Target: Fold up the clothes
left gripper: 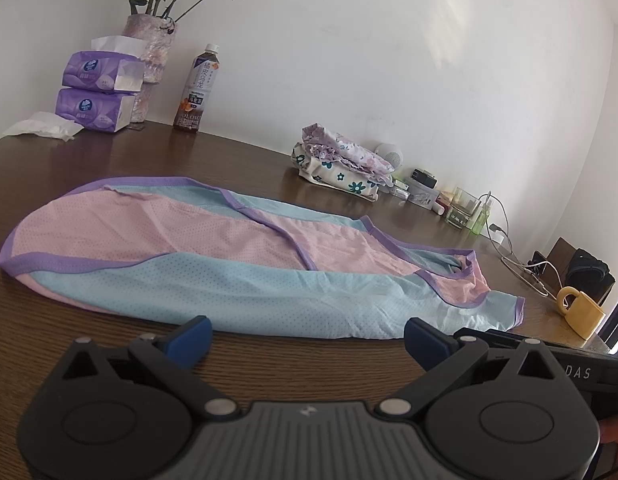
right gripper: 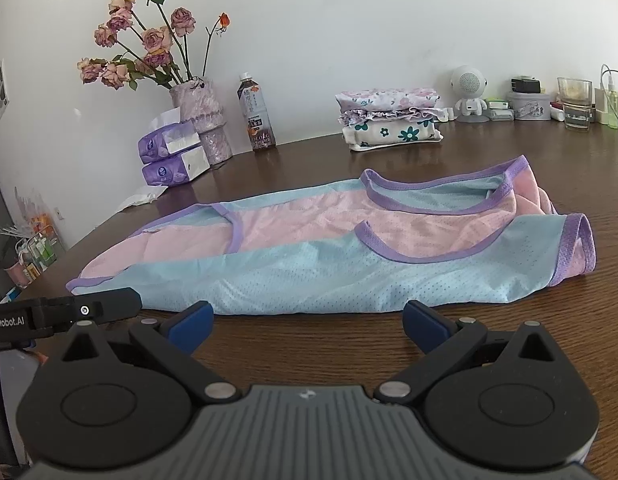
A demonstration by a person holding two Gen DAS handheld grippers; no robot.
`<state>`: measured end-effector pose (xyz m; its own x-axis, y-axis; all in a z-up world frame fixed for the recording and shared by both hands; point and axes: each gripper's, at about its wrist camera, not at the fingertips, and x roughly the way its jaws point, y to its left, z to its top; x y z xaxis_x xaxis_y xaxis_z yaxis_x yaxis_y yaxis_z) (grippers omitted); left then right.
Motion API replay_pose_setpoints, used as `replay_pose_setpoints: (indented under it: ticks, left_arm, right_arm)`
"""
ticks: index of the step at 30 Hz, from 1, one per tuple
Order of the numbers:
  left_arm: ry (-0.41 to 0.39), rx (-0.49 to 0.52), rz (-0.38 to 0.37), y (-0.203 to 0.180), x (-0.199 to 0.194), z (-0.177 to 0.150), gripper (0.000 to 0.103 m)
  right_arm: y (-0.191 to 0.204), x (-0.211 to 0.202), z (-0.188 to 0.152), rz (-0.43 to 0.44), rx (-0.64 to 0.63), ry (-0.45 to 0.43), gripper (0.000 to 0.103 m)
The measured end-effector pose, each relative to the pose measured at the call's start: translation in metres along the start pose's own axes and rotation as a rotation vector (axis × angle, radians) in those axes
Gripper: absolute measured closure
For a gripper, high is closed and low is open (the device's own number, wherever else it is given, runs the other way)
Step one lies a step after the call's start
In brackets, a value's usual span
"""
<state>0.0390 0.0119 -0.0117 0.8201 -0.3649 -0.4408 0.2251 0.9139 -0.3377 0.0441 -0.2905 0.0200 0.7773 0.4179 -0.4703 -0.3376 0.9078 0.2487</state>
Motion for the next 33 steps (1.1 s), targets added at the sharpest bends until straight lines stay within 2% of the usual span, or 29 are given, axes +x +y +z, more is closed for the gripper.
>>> replay_pose_setpoints:
  ticks: [4,6,9,12,16,21,28,33]
  left_arm:
    - [0.012,0.022,0.001,-0.001,0.000,0.002,0.001]
    - [0.009,0.032,-0.011,0.002,-0.003,0.008,0.001]
    - [0.004,0.047,-0.030,0.006,-0.008,0.017,0.001]
    - [0.002,0.064,-0.040,0.011,-0.012,0.029,0.001]
    - [0.004,0.087,-0.040,0.020,-0.017,0.053,0.001]
    - [0.007,0.146,0.008,0.030,-0.020,0.081,0.001]
    - [-0.011,0.253,0.088,0.046,-0.024,0.117,0.001]
    - [0.014,0.298,0.125,0.055,-0.014,0.146,0.001]
  right_arm:
    - [0.004,-0.001,0.001,-0.048,-0.024,-0.009,0.000]
    - [0.006,-0.001,0.004,-0.045,-0.059,0.001,0.000]
    - [0.008,-0.001,0.013,-0.049,-0.102,0.012,0.000]
    - [0.015,0.002,0.027,-0.087,-0.169,0.038,0.000]
    - [0.028,-0.001,0.039,-0.155,-0.329,-0.033,0.000]
    - [0.024,0.002,0.059,-0.101,-0.414,-0.040,0.000]
    - [0.012,0.022,0.086,-0.023,-0.412,0.070,0.000]
    - [0.003,0.037,0.103,-0.047,-0.457,0.110,0.000]
